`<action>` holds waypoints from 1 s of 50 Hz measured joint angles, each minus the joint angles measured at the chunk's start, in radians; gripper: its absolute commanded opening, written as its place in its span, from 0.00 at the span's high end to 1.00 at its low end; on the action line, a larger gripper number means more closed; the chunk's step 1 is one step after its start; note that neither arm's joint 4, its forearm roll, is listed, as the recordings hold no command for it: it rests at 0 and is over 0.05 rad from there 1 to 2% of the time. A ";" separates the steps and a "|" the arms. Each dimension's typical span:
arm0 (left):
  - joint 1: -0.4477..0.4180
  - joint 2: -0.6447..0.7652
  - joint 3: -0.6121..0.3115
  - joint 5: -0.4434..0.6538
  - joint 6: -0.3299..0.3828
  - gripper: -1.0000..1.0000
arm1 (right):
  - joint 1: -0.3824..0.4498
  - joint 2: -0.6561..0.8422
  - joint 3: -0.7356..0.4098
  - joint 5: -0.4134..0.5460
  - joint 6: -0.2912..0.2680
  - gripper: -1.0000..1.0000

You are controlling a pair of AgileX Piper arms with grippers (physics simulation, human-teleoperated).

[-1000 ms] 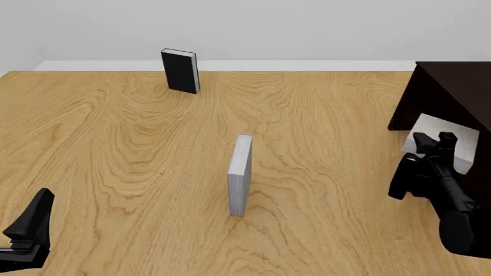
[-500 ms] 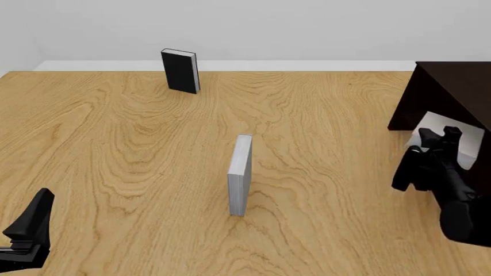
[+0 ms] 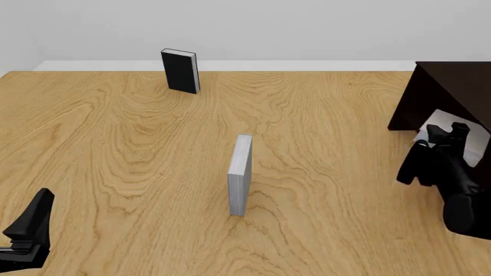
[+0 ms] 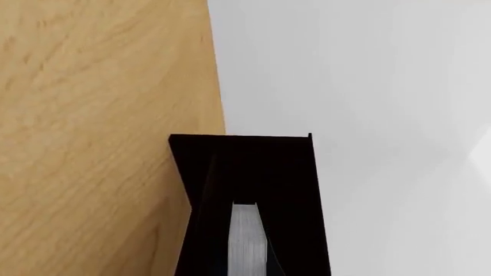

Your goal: Pick up the book on the right and place it on the cabinet shelf.

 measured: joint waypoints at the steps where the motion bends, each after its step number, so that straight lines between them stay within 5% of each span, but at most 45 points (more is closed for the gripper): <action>1: 0.000 0.000 0.000 0.000 0.000 0.00 | -0.001 0.002 -0.002 0.000 0.001 1.00; 50: 0.000 0.000 0.000 0.000 0.000 0.00 | -0.029 0.102 -0.148 0.082 0.052 1.00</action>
